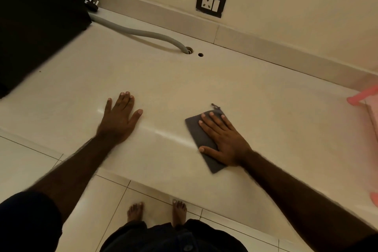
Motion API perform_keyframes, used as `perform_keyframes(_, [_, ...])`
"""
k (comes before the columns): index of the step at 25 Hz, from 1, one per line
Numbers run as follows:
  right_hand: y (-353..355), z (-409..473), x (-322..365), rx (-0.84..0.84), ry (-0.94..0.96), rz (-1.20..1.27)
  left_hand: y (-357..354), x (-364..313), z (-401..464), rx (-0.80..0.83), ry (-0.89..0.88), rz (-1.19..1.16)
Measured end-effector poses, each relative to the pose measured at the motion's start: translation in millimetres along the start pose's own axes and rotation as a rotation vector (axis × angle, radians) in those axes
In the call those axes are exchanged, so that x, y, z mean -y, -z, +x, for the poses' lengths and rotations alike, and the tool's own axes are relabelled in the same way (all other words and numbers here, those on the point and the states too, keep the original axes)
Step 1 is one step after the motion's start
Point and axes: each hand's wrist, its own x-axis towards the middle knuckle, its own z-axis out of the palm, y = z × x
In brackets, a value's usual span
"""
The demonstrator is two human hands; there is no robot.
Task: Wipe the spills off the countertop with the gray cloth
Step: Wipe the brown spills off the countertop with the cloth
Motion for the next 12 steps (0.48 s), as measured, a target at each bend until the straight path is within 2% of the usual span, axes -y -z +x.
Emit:
perform_keyframes(3, [-8, -43, -27, -0.039, -0.288, 0.049, 0, 0, 0, 0.006, -0.006, -0.009])
perform_keyframes(6, [-18, -88, -30, -0.049, -0.496, 0.082, -1, 1, -1, 0.011, -0.01, -0.008])
perform_keyframes(12, [-38, -150, 24, -0.113, -0.764, 0.132, -3, 0, -2, -0.006, -0.015, -0.035])
